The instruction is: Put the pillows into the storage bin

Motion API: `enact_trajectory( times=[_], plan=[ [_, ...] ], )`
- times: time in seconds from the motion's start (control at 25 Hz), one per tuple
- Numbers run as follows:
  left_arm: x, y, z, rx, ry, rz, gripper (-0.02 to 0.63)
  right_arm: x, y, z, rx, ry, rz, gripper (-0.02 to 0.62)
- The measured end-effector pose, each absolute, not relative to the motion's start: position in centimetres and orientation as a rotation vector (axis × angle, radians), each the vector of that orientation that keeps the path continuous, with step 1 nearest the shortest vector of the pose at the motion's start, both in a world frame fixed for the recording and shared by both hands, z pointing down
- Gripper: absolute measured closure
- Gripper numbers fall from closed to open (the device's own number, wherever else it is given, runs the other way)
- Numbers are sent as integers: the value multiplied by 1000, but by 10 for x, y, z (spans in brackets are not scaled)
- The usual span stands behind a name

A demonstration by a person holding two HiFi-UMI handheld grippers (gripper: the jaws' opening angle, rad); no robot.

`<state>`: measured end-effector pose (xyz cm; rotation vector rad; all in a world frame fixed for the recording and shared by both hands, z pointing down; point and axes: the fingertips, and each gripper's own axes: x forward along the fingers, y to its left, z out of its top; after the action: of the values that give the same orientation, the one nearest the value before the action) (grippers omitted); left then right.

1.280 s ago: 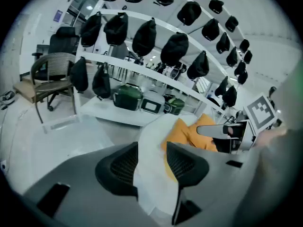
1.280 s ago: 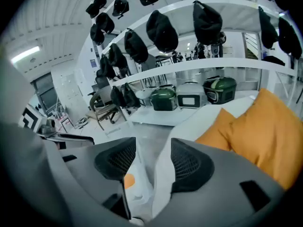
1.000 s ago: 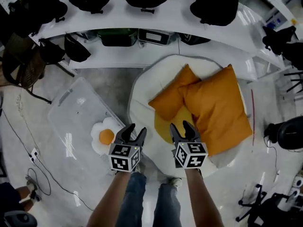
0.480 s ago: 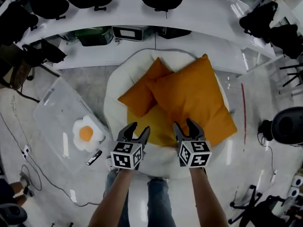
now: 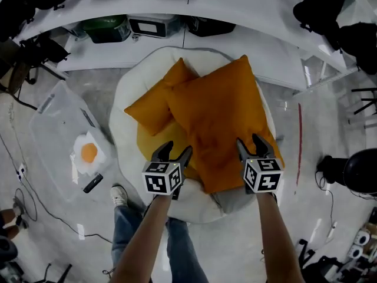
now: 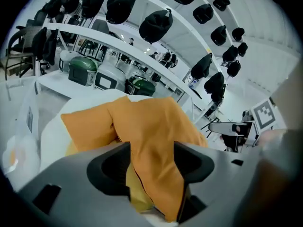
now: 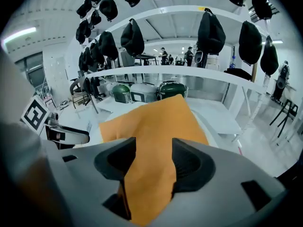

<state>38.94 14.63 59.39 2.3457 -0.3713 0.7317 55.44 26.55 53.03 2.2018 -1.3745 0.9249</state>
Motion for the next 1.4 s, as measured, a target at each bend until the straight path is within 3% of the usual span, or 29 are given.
enact_trajectory(
  times=[0.2, 0.56, 0.76, 0.92, 1.04, 1.28, 1.4],
  plan=[
    [417, 166, 631, 2296, -356, 753, 299, 604, 292, 557, 2112, -1333, 930, 354],
    [443, 193, 688, 2211, -323, 801, 279, 641, 301, 610, 2014, -1384, 1076, 146],
    [457, 199, 711, 2182, -304, 831, 279, 639, 298, 636, 1973, -1386, 1161, 138],
    [470, 201, 722, 2184, -274, 880, 282, 638, 293, 650, 1970, -1366, 1151, 186],
    [475, 204, 727, 2173, -258, 883, 335, 635, 291, 655, 1961, -1356, 1123, 233],
    [472, 200, 713, 2165, -252, 867, 495, 624, 288, 637, 1947, -1347, 1017, 413],
    [465, 196, 696, 2185, -249, 834, 520, 618, 287, 619, 1999, -1332, 933, 496]
  ],
)
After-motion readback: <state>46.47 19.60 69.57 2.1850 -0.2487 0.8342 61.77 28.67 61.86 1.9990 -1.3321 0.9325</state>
